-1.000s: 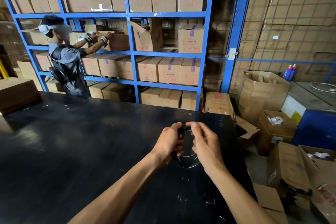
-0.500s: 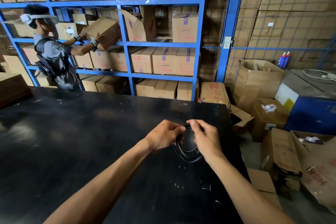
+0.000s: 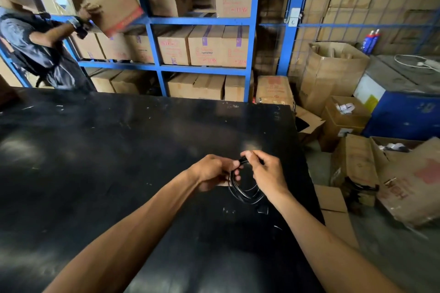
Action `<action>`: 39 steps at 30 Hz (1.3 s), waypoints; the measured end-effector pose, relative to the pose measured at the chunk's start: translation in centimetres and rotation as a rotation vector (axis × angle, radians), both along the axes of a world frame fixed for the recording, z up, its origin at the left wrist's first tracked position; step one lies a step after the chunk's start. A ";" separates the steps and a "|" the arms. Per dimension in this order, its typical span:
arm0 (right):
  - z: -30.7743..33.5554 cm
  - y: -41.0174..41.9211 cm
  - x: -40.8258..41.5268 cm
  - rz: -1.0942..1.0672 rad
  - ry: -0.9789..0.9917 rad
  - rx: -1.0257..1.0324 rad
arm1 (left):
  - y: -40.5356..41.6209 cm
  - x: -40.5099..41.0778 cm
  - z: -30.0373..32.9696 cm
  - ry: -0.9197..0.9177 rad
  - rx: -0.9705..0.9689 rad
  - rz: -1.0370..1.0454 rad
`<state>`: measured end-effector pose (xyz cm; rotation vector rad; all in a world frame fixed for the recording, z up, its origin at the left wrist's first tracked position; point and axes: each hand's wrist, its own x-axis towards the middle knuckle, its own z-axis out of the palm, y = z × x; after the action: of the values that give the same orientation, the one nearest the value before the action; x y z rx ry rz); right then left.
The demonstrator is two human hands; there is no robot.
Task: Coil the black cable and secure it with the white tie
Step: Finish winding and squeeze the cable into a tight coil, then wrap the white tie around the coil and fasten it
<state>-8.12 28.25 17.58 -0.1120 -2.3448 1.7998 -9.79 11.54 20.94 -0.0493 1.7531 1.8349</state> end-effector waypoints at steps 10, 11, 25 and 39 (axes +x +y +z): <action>-5.6 3.2 -2.2 0.126 -0.214 -0.065 | 2.2 -3.2 -4.6 0.122 -0.354 -0.046; -6.0 3.9 -2.8 0.131 -0.259 -0.035 | 2.1 -3.6 -5.5 0.131 -0.392 -0.034; -15.0 5.6 -5.7 0.675 -0.354 1.240 | -0.7 -6.4 -13.9 0.175 -0.624 -0.098; -6.2 5.0 -9.3 0.412 -0.253 0.752 | 0.6 -5.4 -11.2 0.267 -0.400 -0.296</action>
<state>-17.45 33.26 11.35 0.2810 -3.2410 0.9303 -15.21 12.10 9.71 0.2952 2.1584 1.3082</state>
